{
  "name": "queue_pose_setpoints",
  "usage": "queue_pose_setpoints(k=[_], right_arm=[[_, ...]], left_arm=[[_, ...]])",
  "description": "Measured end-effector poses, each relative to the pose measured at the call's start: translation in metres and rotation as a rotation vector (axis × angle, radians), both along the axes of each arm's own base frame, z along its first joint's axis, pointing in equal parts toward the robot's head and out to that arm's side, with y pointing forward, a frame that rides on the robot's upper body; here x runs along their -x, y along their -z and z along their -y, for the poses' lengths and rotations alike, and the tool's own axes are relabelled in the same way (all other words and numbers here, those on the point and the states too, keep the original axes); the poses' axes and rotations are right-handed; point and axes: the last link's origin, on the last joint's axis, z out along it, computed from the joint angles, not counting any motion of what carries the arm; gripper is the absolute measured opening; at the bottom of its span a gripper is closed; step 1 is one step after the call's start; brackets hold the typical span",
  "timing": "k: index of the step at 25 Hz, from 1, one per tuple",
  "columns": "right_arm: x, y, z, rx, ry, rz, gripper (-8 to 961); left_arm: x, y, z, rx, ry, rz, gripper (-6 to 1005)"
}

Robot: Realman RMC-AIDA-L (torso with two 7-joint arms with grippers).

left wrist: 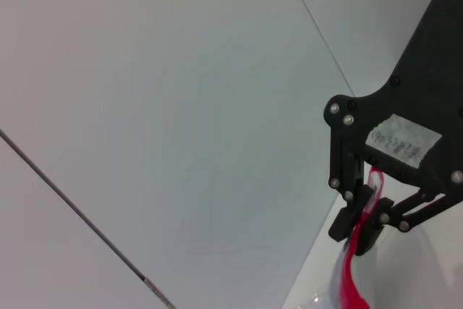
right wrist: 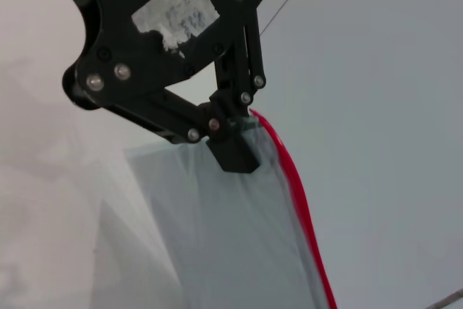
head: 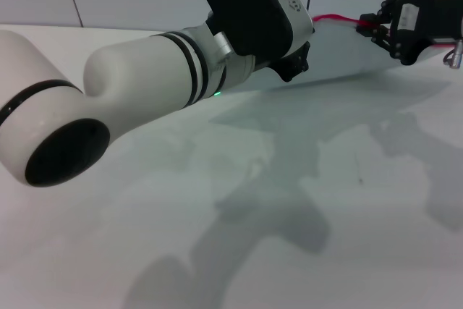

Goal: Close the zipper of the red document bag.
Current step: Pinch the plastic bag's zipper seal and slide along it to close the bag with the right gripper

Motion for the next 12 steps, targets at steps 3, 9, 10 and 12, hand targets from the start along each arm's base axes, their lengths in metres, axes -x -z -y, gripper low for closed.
queue_pose_setpoints(k=[3,9,10,12], right_arm=[[-0.0004,-0.0011,-0.0004,-0.006,0.001,-0.002,83],[-0.0022,-0.0015,-0.0031,-0.028,0.008,0.0,81],[-0.0023,-0.0016,-0.0033,-0.03,0.008,0.0,81],[-0.0025,-0.0017,-0.0035,-0.032,0.009,0.0,81]], left_arm=[[-0.0001,-0.0001,0.0,-0.001,0.001,0.001,79],[-0.0002,-0.0004,0.0,-0.002,0.002,0.003,80],[-0.0005,-0.0008,0.0003,-0.003,0.003,0.005,80],[-0.0014,-0.0021,0.0014,-0.006,0.009,0.007,81]])
